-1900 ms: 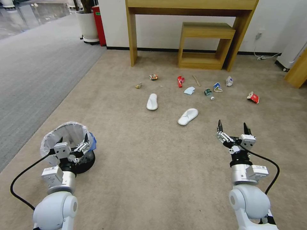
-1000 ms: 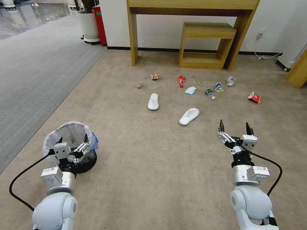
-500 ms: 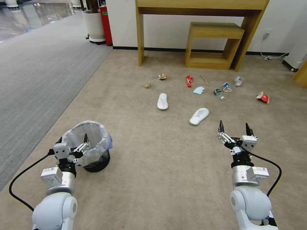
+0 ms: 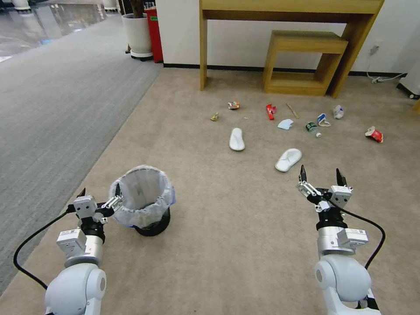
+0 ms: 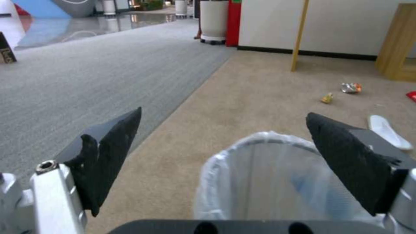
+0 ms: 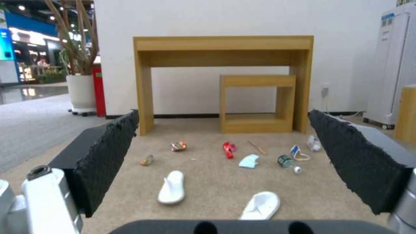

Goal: Pick up the trash bin and place the garbage on the floor into it.

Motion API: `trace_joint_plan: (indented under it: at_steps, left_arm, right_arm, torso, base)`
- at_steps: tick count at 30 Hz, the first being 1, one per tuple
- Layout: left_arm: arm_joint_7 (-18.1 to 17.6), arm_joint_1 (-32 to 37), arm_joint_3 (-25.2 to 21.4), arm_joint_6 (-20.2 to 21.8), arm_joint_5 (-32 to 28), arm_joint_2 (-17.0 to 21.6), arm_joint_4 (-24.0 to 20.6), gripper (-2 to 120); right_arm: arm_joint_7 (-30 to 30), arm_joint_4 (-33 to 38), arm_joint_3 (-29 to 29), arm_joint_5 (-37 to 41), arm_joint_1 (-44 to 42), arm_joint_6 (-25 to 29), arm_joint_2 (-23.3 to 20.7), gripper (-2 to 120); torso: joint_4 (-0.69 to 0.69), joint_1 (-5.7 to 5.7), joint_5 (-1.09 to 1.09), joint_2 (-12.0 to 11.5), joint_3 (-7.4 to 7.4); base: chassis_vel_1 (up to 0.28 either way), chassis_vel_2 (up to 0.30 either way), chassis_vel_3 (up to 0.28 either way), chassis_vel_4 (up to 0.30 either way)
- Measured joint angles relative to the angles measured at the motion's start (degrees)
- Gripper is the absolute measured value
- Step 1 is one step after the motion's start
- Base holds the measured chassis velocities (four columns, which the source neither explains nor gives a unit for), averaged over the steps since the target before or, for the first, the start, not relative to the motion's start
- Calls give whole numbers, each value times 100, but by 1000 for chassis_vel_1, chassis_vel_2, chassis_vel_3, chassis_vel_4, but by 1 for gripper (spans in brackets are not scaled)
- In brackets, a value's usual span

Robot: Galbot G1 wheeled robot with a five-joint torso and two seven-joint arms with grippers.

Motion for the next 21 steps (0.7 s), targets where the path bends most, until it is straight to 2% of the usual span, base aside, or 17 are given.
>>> trace_joint_plan:
  at_steps: [14, 21]
  left_arm:
    - [-1, -1, 2, -23, 13, -17, 33, 100]
    - [-4, 2, 3, -43, 35, -26, 71, 100]
  right_arm:
    - [-37, -92, -5, 33, 20, 159, -5, 100]
    - [-44, -140, 5, 46, 32, 206, -7, 100]
  torso:
    - [0, 0, 0, 0, 0]
    - [1, 0, 0, 0, 0]
  base:
    - [153, 145, -147, -145]
    - [45, 53, -46, -56]
